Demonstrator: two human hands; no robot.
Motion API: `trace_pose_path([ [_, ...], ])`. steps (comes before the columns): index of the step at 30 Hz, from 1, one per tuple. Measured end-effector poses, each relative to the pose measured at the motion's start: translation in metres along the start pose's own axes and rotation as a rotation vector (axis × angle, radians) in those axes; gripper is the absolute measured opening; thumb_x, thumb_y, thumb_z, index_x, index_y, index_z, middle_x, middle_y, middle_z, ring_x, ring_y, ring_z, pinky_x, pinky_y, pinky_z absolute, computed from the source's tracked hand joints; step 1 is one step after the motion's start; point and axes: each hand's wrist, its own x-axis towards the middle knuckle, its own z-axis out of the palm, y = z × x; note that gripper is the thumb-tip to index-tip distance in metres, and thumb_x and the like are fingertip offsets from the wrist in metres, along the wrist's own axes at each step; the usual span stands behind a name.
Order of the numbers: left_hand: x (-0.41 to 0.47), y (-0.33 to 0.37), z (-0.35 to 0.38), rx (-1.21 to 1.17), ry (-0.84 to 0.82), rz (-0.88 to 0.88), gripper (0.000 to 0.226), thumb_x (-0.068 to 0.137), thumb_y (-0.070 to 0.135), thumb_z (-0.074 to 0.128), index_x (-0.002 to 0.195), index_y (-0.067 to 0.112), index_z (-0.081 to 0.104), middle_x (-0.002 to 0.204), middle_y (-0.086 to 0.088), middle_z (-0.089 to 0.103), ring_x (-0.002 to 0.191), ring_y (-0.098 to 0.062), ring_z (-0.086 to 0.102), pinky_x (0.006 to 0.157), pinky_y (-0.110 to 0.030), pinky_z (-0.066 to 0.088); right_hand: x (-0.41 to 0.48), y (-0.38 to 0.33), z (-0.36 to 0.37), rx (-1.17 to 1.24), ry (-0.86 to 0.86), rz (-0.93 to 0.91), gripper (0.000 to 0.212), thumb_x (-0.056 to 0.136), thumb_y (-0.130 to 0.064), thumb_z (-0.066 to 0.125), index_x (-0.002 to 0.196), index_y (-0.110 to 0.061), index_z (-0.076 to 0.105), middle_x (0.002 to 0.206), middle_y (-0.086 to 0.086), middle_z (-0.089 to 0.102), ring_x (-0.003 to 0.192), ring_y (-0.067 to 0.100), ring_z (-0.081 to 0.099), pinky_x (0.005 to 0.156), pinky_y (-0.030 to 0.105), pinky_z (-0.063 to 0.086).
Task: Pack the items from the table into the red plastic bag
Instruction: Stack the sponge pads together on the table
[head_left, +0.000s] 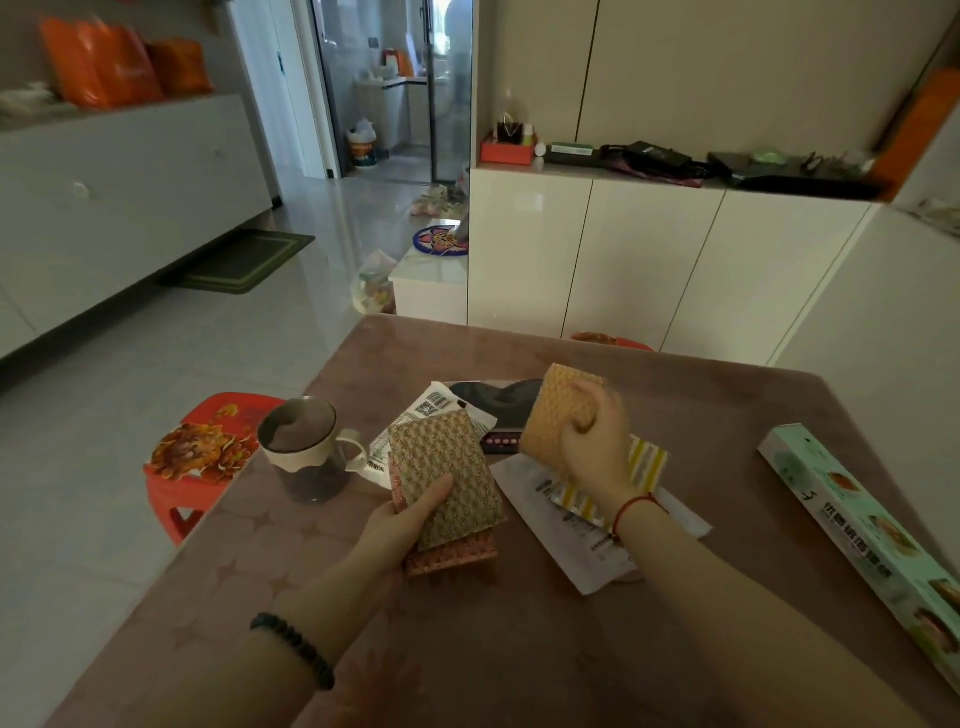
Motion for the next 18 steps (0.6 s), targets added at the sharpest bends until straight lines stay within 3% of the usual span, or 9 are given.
trace_pose_path([
  [2,-0.004,0.001,0.002,0.008,0.002,0.039,0.081,0.062,0.040,0.079,0.127,0.003,0.049,0.117,-0.015,0.064,0.099,-0.029,0.065,0.087,-0.042,0.054,-0.005,-0.016,-0.013,0.404,-0.025,0.083,0.059,0.084,0.008,0.053,0.135,-0.020,0.038,0.132,0.003,0.045,0.107,0.017,0.053,0.074,0.013,0.045],
  [4,-0.007,0.003,0.006,0.089,0.019,0.088,0.103,0.045,0.057,0.083,0.126,0.005,0.049,0.116,-0.013,0.065,0.100,-0.028,0.066,0.090,-0.043,0.054,-0.013,-0.031,-0.021,0.655,-0.157,0.196,0.071,0.084,0.007,0.056,0.141,-0.024,0.028,0.129,0.002,0.050,0.100,0.015,0.056,0.077,0.023,0.052],
  [6,-0.011,0.004,0.014,0.175,0.023,0.137,0.119,0.032,0.074,0.071,0.128,0.008,0.049,0.119,-0.012,0.063,0.104,-0.027,0.064,0.094,-0.045,0.052,-0.030,-0.041,-0.022,0.459,-0.342,0.187,0.070,0.085,0.001,0.059,0.143,-0.020,0.027,0.127,0.001,0.053,0.108,0.016,0.056,0.084,0.023,0.051],
  [8,-0.017,0.006,0.023,0.187,-0.017,0.154,0.125,0.031,0.085,0.059,0.132,0.014,0.046,0.126,-0.010,0.059,0.111,-0.027,0.060,0.098,-0.046,0.049,-0.047,-0.042,-0.017,0.264,-0.401,0.113,0.069,0.087,-0.006,0.059,0.145,-0.017,0.024,0.137,0.004,0.047,0.123,0.019,0.049,0.089,0.020,0.044],
  [11,-0.023,0.004,0.030,0.199,-0.071,0.147,0.121,0.033,0.077,0.068,0.136,0.020,0.041,0.127,-0.006,0.059,0.111,-0.025,0.060,0.097,-0.045,0.050,-0.054,-0.034,-0.013,0.145,-0.474,0.059,0.066,0.089,-0.016,0.058,0.145,-0.019,0.025,0.136,-0.003,0.042,0.125,0.011,0.041,0.090,0.018,0.040],
  [13,-0.020,0.000,0.026,0.193,-0.056,0.105,0.115,0.034,0.062,0.077,0.134,0.018,0.042,0.121,-0.007,0.063,0.104,-0.025,0.064,0.094,-0.044,0.052,-0.041,-0.027,-0.018,0.121,-0.376,0.091,0.057,0.091,-0.023,0.056,0.143,-0.016,0.033,0.133,-0.001,0.047,0.121,0.012,0.045,0.090,0.020,0.041],
  [16,-0.016,-0.004,0.020,0.179,-0.036,0.073,0.114,0.033,0.059,0.079,0.132,0.015,0.044,0.118,-0.009,0.064,0.102,-0.027,0.065,0.092,-0.045,0.053,-0.012,0.004,-0.035,-0.111,0.027,0.412,0.069,0.087,-0.027,0.062,0.143,-0.008,0.027,0.145,0.013,0.037,0.132,0.030,0.036,0.105,0.041,0.035],
  [18,-0.015,-0.004,0.017,0.173,-0.028,0.069,0.114,0.033,0.059,0.078,0.131,0.014,0.045,0.118,-0.009,0.064,0.101,-0.027,0.065,0.092,-0.045,0.053,-0.010,0.026,-0.044,-0.362,0.018,0.629,0.084,0.079,-0.034,0.070,0.143,-0.006,0.022,0.145,0.018,0.034,0.134,0.036,0.032,0.107,0.048,0.030],
])
